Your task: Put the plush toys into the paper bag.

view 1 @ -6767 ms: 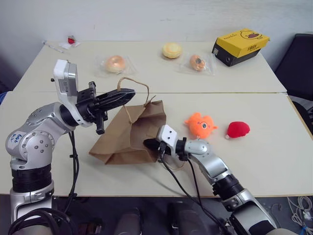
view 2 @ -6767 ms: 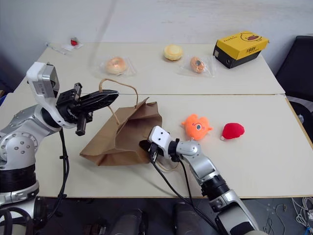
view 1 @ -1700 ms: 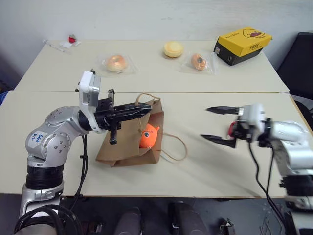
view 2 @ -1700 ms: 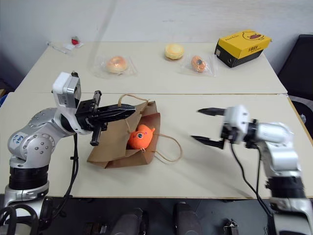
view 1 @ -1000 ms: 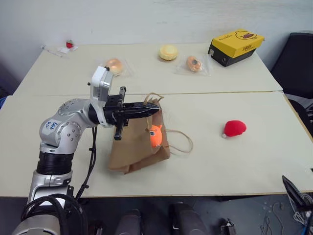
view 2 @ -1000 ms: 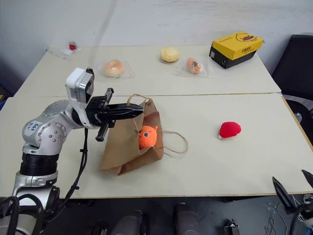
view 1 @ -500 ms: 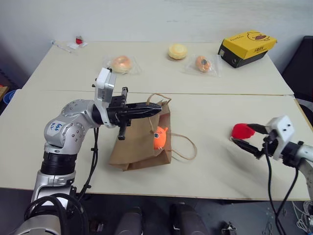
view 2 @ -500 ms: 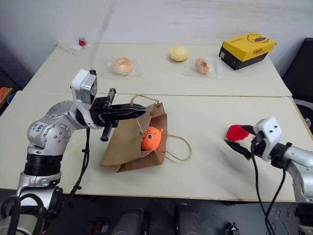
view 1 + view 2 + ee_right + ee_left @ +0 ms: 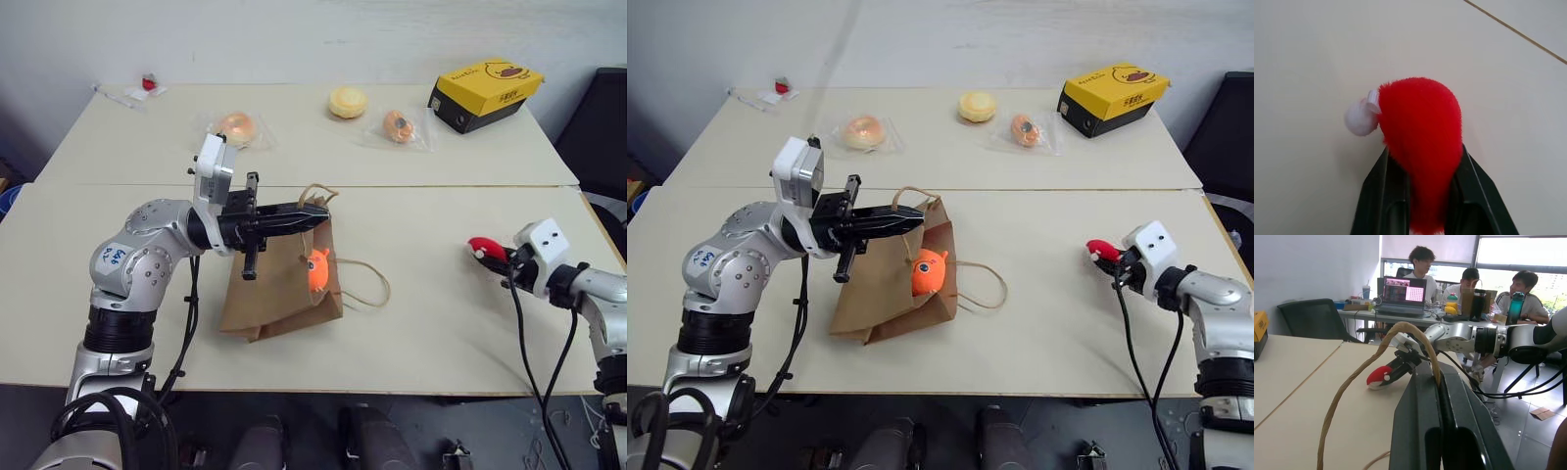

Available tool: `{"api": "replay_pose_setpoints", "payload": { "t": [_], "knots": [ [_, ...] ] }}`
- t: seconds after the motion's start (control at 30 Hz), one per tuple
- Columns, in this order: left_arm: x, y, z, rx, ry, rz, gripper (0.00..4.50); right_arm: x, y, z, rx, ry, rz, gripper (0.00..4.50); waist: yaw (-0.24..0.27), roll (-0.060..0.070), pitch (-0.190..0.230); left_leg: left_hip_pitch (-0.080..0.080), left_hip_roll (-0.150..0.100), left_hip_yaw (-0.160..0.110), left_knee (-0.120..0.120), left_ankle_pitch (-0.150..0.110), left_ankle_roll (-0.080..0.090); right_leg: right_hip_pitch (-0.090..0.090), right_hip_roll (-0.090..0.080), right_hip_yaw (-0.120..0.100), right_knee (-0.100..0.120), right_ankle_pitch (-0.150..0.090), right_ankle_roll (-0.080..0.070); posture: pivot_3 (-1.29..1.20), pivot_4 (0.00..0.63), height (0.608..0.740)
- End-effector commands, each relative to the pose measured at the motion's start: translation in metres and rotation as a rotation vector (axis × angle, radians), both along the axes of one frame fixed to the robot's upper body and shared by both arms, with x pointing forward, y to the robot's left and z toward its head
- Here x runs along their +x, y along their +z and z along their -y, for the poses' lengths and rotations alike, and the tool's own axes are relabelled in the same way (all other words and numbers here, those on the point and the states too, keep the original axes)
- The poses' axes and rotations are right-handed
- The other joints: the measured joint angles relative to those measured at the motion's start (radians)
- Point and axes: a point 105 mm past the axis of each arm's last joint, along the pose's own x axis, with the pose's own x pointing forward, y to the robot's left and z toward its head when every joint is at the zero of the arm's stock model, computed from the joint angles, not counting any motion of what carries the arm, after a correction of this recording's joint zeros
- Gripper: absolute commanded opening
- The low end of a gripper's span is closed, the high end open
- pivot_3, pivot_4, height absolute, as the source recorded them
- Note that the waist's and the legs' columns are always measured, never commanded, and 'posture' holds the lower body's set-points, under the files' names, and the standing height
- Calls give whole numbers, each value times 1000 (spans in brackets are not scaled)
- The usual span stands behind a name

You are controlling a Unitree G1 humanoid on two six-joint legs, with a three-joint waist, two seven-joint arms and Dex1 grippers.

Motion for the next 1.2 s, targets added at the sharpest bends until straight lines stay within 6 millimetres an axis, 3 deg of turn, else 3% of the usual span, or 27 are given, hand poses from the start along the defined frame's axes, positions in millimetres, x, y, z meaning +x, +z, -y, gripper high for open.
{"api": "replay_pose_setpoints", "payload": {
  "t": [0.03, 0.23, 0.43, 0.53, 0.73, 0.93, 1.2],
  "knots": [
    [-21, 17, -8, -10, -99, 13, 0, -16, 41, -50, 64, 297, 126, 244, -3, 0, 0, -1, 0, 0, 0, 0, 0, -1, 0, 0, 1, 0, 0, 0, 150, 740],
    [-21, 13, -10, 40, -109, 17, 0, -37, 55, -144, 107, 650, 112, 244, -2, 0, 0, 0, 0, -1, 0, 0, 0, -1, 0, 0, 0, 0, 0, 0, 150, 740],
    [-24, 19, -2, 10, -131, 34, 0, -35, 50, -211, 117, 790, 102, 243, 5, 0, 0, -3, 0, -2, 1, 0, -1, -3, -1, -1, 0, 0, 0, 0, 150, 740],
    [-27, 20, 0, 11, -139, 33, 0, -36, 36, -241, 97, 846, 50, 243, 3, 0, 0, -9, 0, -3, 3, 0, -1, -7, -1, -2, 2, 0, 0, 0, 150, 740],
    [-28, 18, 0, 24, -130, 32, 0, -34, 22, -285, 85, 899, 42, 243, -3, 0, 0, -12, 0, -3, 2, 0, -1, -10, -1, -3, 3, 0, 0, 0, 150, 740],
    [-24, 11, -6, 49, -98, 29, 0, -44, 12, -298, 37, 974, 37, 243, -18, 0, 0, -12, 0, -4, 2, 1, -1, -10, -1, -3, 3, 0, 0, 0, 150, 740],
    [-23, 1, -5, 62, -79, 30, 0, -13, 10, -318, -17, 822, 147, 243, -31, 0, 0, -12, 0, -3, 2, 2, -3, -13, -1, -2, 5, 0, 0, 0, 150, 740]
  ]
}}
